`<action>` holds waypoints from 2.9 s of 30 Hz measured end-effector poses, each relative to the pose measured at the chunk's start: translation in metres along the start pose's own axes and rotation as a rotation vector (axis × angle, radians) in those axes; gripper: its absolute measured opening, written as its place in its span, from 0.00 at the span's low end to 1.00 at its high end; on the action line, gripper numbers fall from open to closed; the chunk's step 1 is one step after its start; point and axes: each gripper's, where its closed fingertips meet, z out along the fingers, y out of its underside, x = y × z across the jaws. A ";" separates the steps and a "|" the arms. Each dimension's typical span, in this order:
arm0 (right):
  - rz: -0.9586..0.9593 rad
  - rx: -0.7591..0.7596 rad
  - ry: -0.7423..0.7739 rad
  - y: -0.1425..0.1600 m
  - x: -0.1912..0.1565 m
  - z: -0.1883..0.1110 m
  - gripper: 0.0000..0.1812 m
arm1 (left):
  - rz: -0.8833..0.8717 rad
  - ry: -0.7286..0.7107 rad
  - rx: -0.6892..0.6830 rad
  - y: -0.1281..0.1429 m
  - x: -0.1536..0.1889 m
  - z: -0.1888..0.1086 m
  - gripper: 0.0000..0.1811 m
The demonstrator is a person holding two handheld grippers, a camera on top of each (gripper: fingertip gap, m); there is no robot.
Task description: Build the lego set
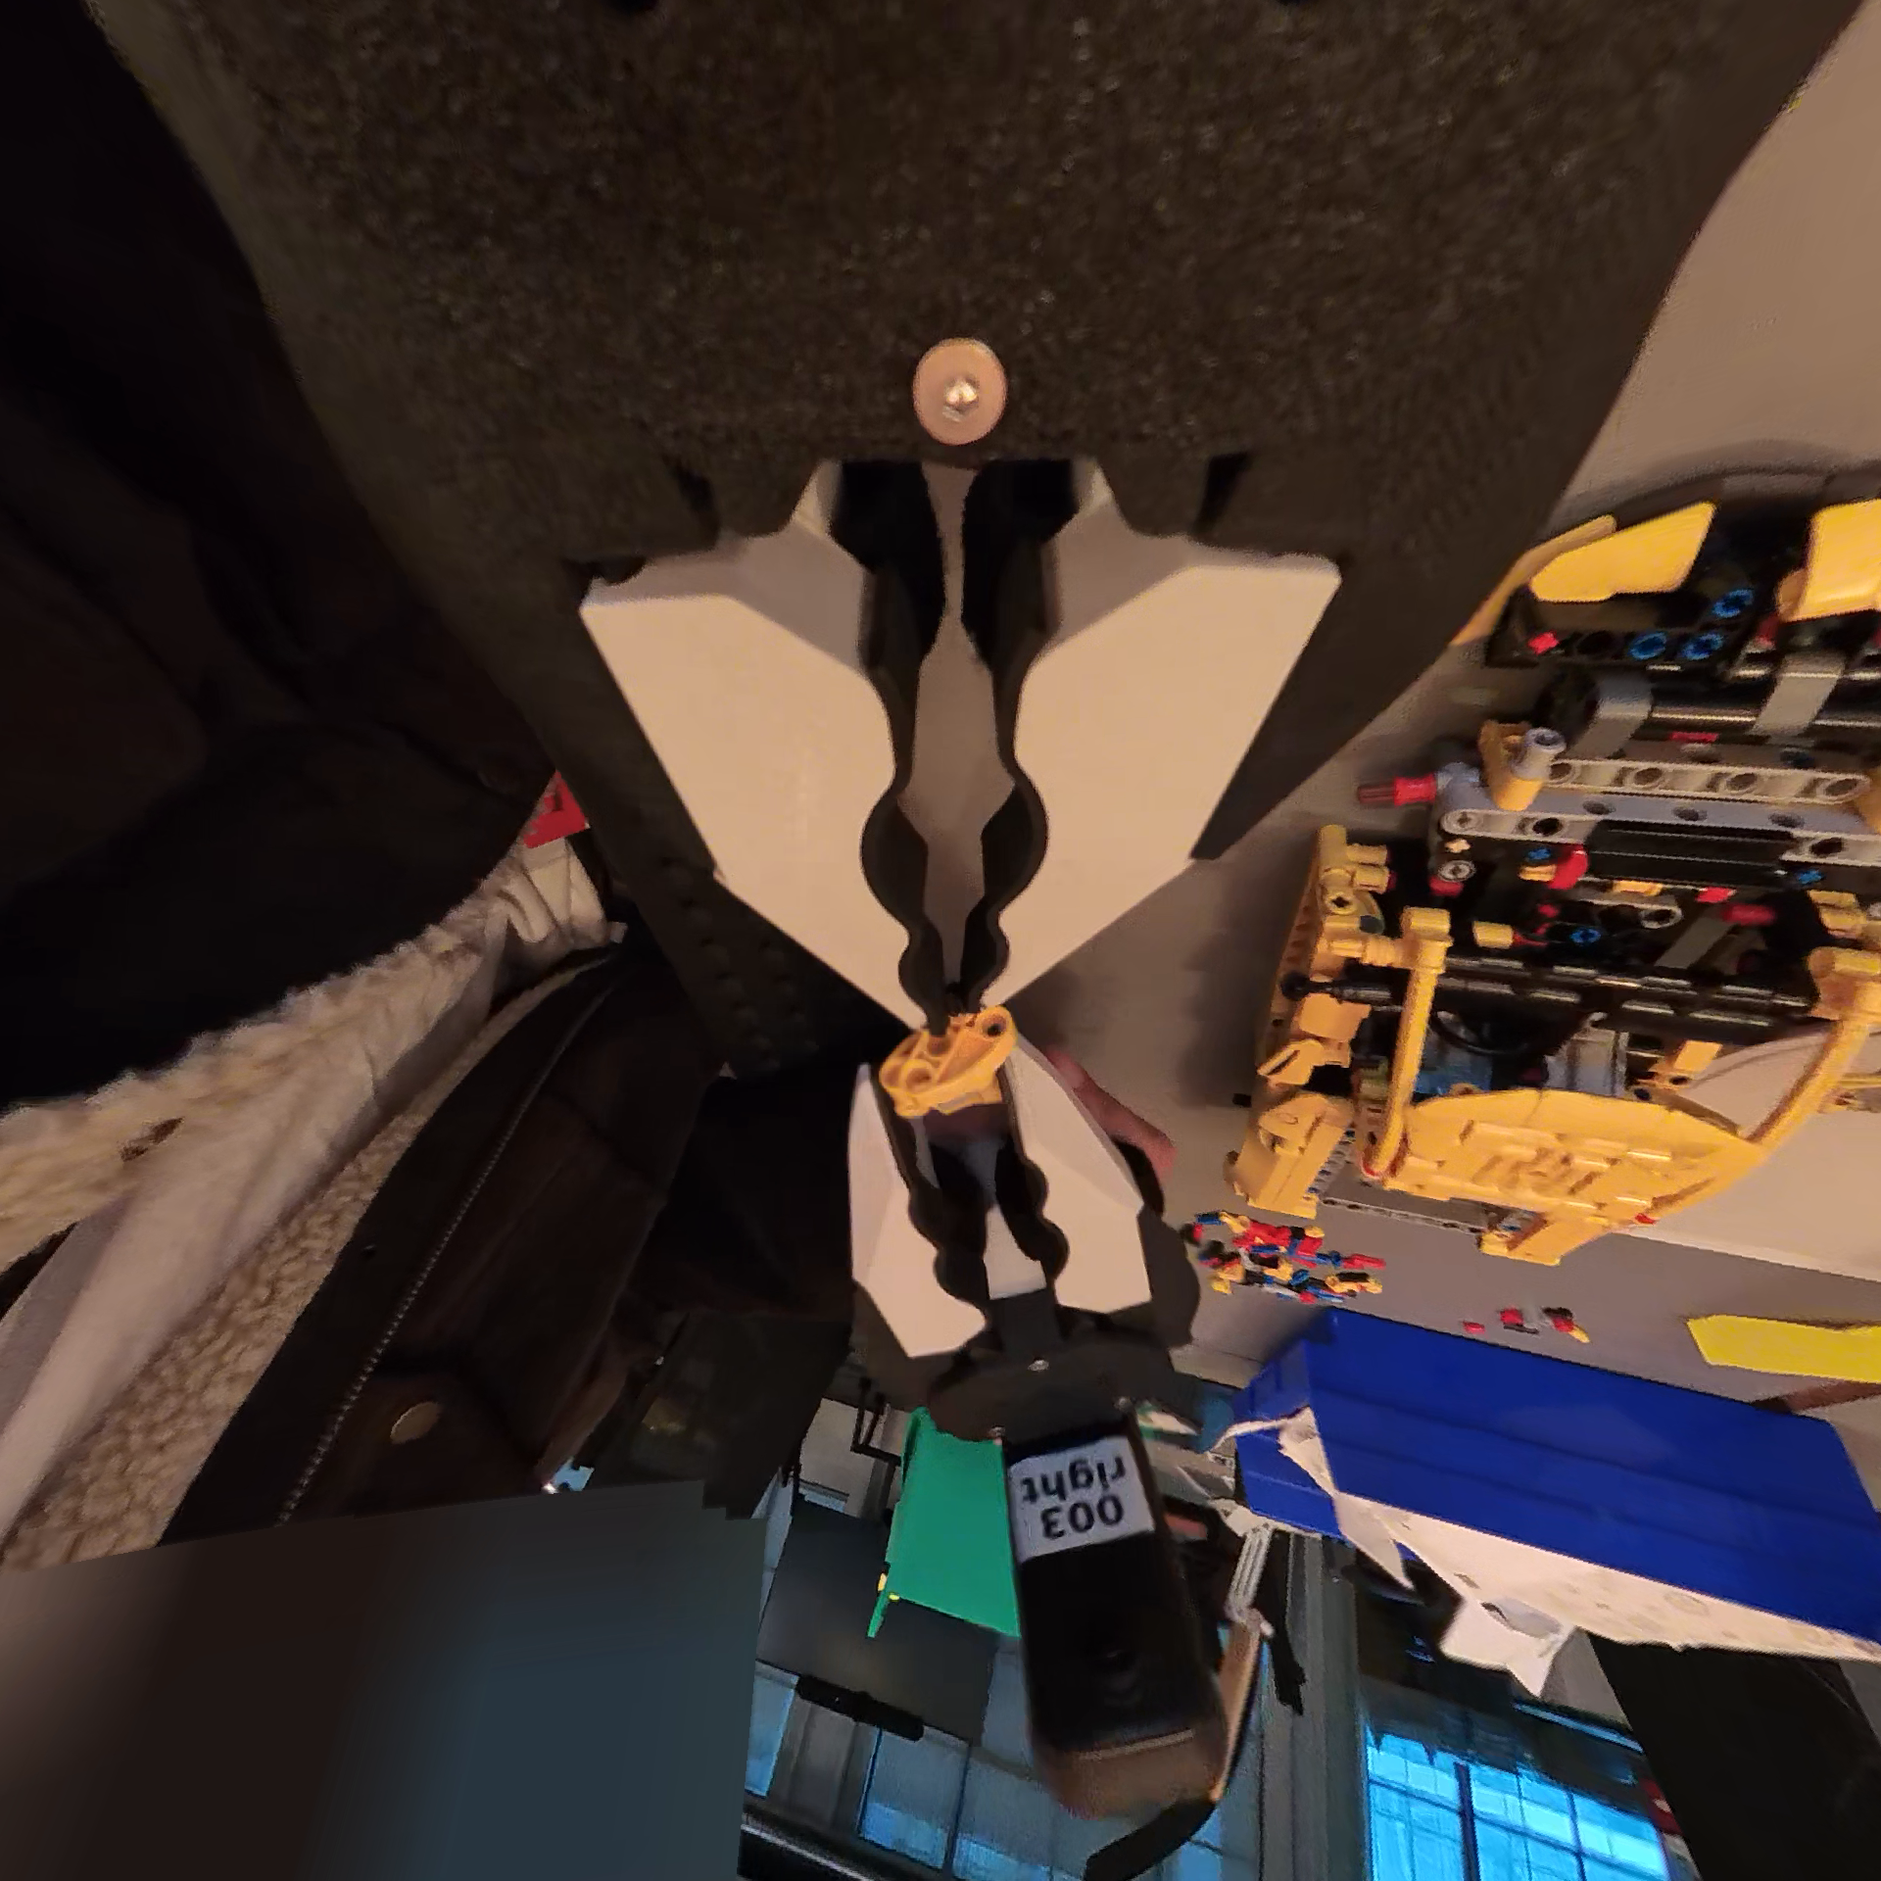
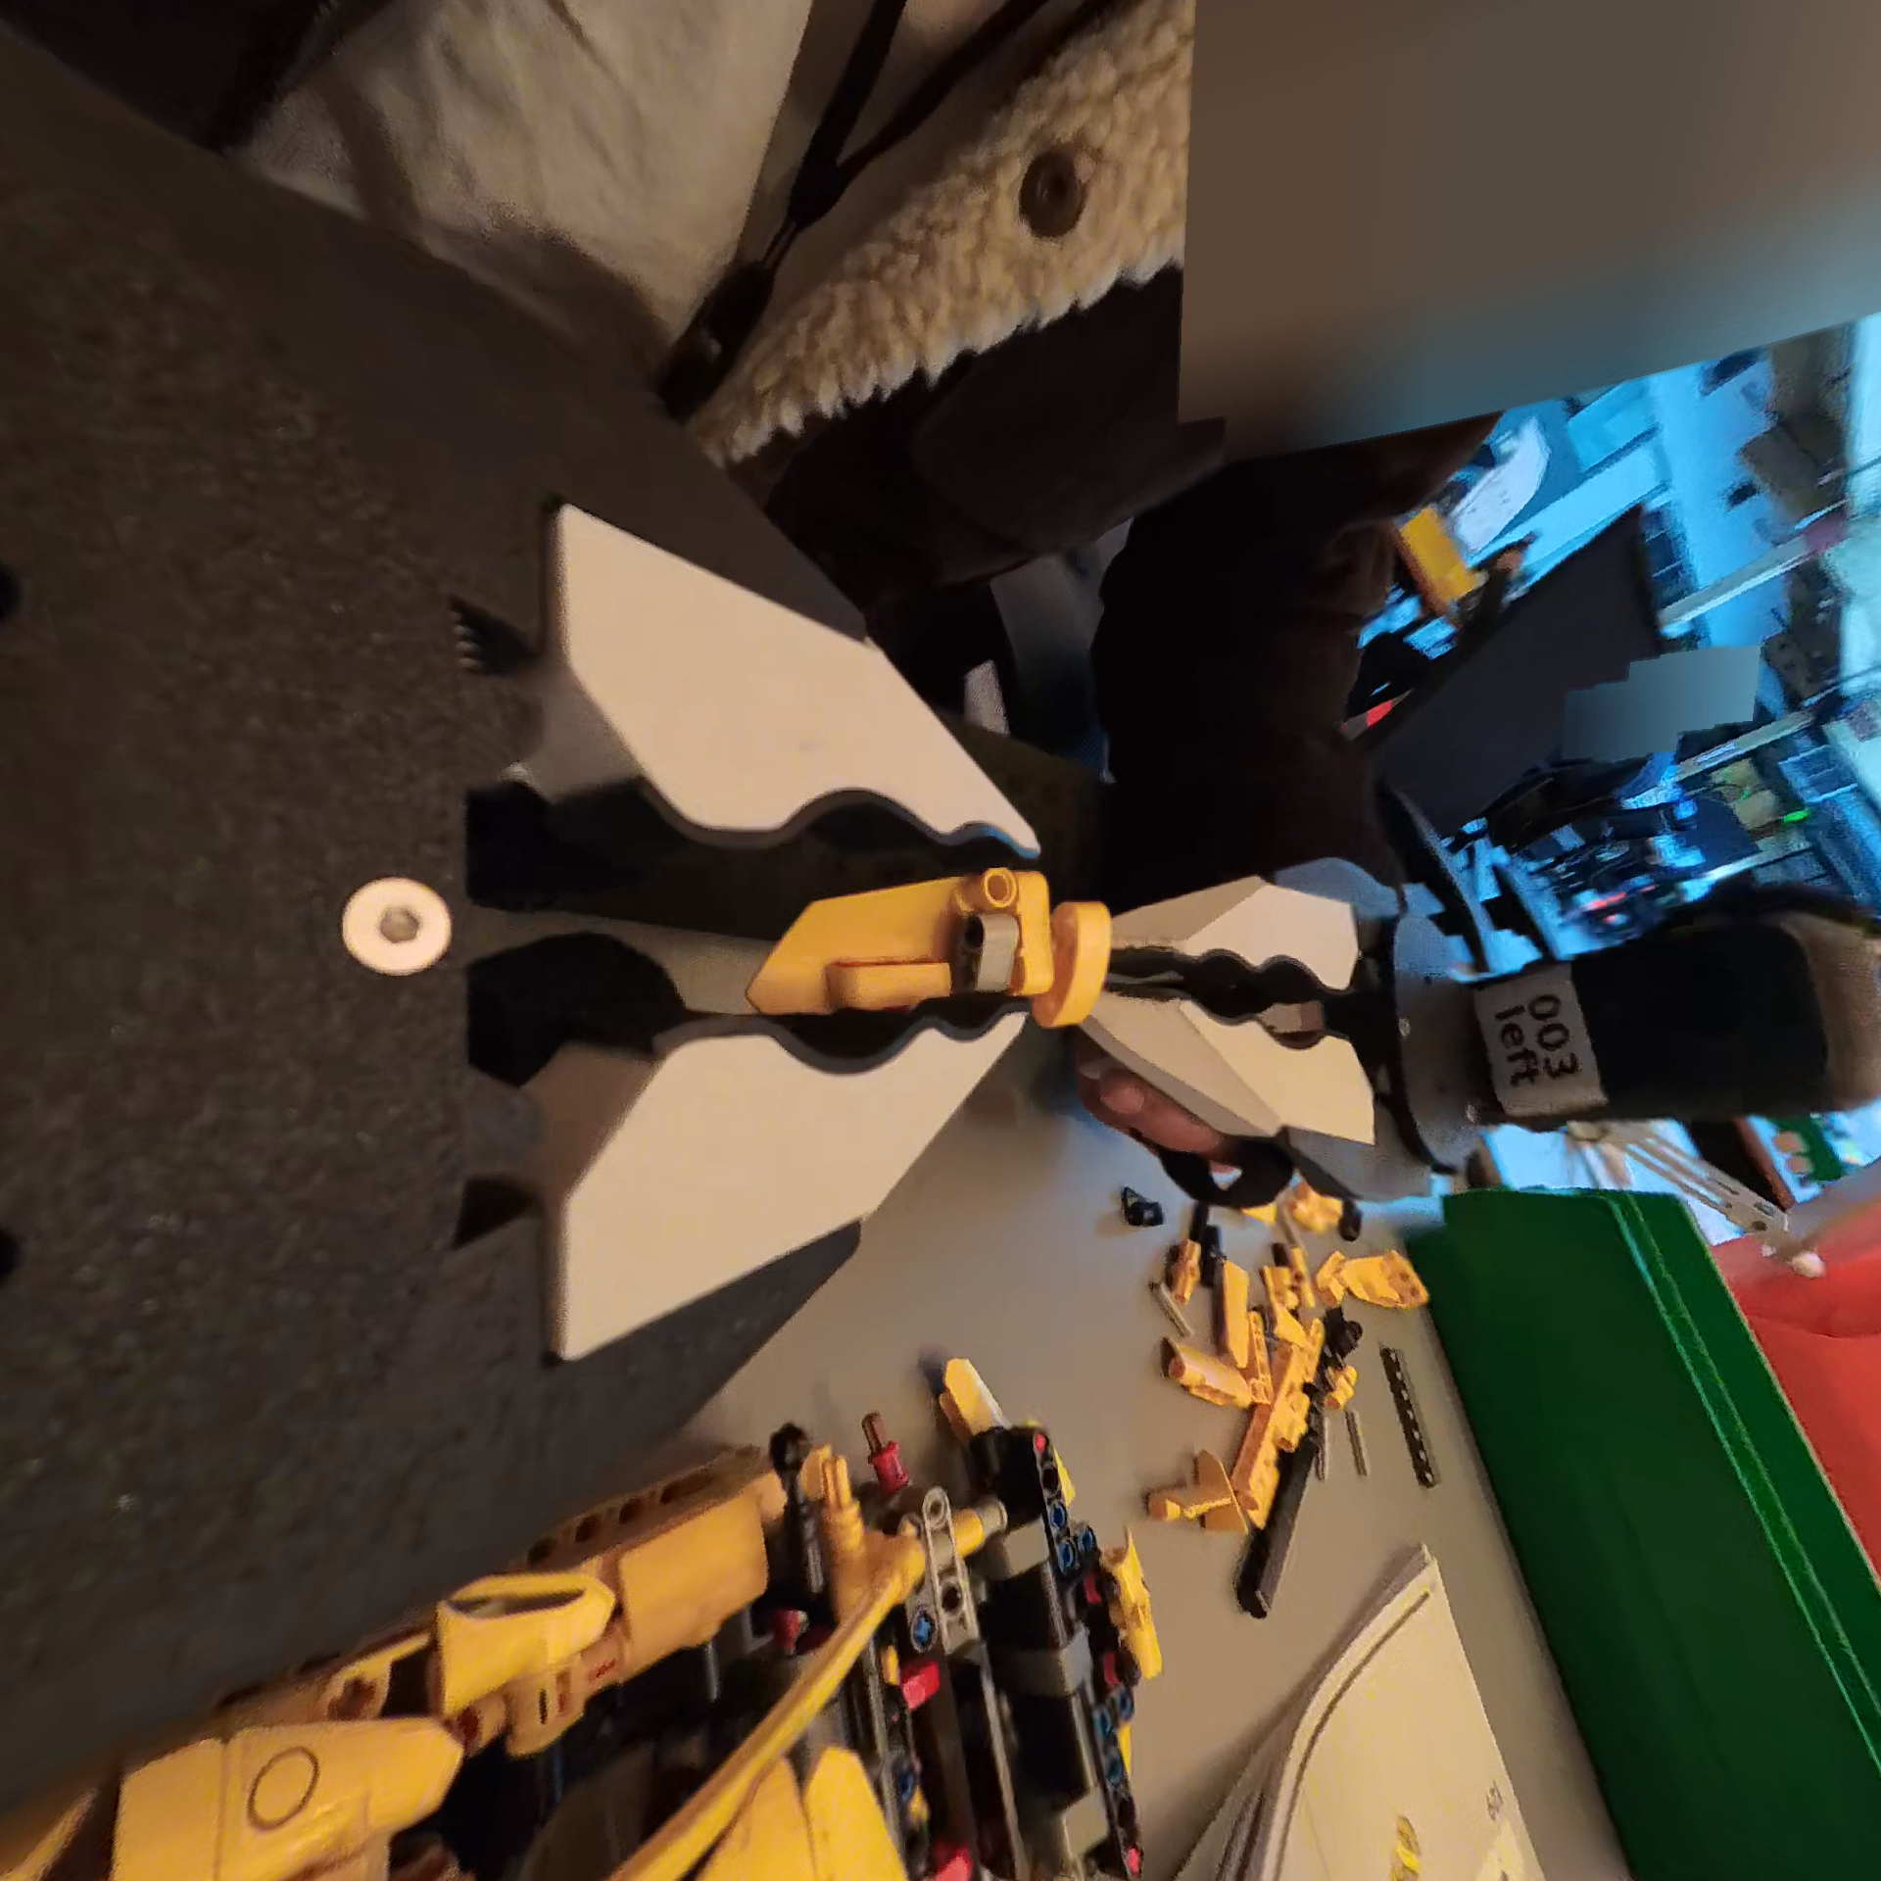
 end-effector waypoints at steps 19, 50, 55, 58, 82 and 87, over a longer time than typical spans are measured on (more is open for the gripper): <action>-0.415 -0.129 0.358 0.003 0.027 -0.004 0.13 | -0.278 0.011 -0.022 0.007 -0.019 0.008 0.23; 0.033 -0.014 0.011 0.001 0.009 0.001 0.13 | 0.135 -0.075 -0.088 0.006 -0.003 0.010 0.14; -0.127 -0.031 0.087 0.001 0.009 0.002 0.13 | 0.032 -0.033 -0.050 0.001 -0.001 0.009 0.14; -0.097 -0.007 0.092 -0.003 0.013 0.000 0.13 | 0.061 -0.071 -0.055 0.001 -0.005 0.010 0.13; 0.122 0.116 0.470 -0.027 0.068 -0.011 0.14 | 0.967 -0.855 -0.422 -0.014 -0.065 0.006 0.13; 0.018 0.159 0.559 -0.037 0.067 -0.015 0.14 | 0.827 -0.891 -0.346 -0.025 -0.065 0.006 0.13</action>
